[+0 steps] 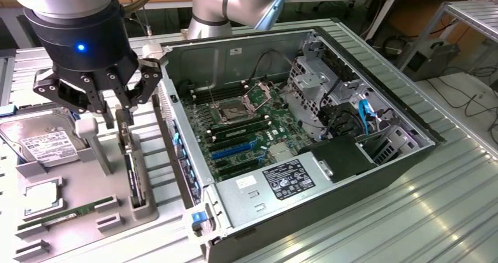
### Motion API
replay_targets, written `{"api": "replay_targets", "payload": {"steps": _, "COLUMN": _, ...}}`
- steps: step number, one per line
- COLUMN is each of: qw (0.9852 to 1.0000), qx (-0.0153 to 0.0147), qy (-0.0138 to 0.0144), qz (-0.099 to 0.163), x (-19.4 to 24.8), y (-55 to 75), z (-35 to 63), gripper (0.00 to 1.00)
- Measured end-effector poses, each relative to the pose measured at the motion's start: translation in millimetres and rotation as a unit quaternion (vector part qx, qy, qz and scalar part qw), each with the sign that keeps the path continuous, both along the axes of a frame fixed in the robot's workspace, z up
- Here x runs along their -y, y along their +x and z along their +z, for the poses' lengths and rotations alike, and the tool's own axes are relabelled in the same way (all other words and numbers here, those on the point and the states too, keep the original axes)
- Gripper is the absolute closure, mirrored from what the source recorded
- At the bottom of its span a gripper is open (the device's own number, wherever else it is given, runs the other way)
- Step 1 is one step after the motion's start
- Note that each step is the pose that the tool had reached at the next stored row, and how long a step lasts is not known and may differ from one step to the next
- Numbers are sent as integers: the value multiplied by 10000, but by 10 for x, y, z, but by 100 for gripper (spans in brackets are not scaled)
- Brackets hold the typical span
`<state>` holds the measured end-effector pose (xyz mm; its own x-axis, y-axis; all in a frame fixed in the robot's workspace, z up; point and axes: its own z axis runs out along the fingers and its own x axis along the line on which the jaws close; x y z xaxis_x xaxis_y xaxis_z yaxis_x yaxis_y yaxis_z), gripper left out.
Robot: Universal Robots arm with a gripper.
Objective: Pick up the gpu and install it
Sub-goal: 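Pick up the gpu and move the gpu toward the slot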
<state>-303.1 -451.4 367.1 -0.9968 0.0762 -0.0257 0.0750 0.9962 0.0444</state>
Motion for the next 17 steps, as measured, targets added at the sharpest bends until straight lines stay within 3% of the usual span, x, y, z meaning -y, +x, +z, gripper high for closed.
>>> {"api": "replay_targets", "payload": {"steps": 2, "qw": 10000, "qx": 0, "qy": 0, "qz": 0, "x": 0, "y": 0, "z": 0, "gripper": 71}}
{"api": "replay_targets", "payload": {"steps": 3, "qw": 10000, "qx": 0, "qy": 0, "qz": 0, "x": 0, "y": 0, "z": 0, "gripper": 58}}
{"api": "replay_targets", "payload": {"steps": 5, "qw": 10000, "qx": 0, "qy": 0, "qz": 0, "x": 0, "y": 0, "z": -11, "gripper": 58}}
{"api": "replay_targets", "payload": {"steps": 10, "qw": 10000, "qx": 0, "qy": 0, "qz": -11, "x": 0, "y": -14, "z": -180, "gripper": 58}}
{"api": "replay_targets", "payload": {"steps": 17, "qw": 10000, "qx": -3, "qy": 0, "qz": -12, "x": 0, "y": -91, "z": -336, "gripper": 58}}
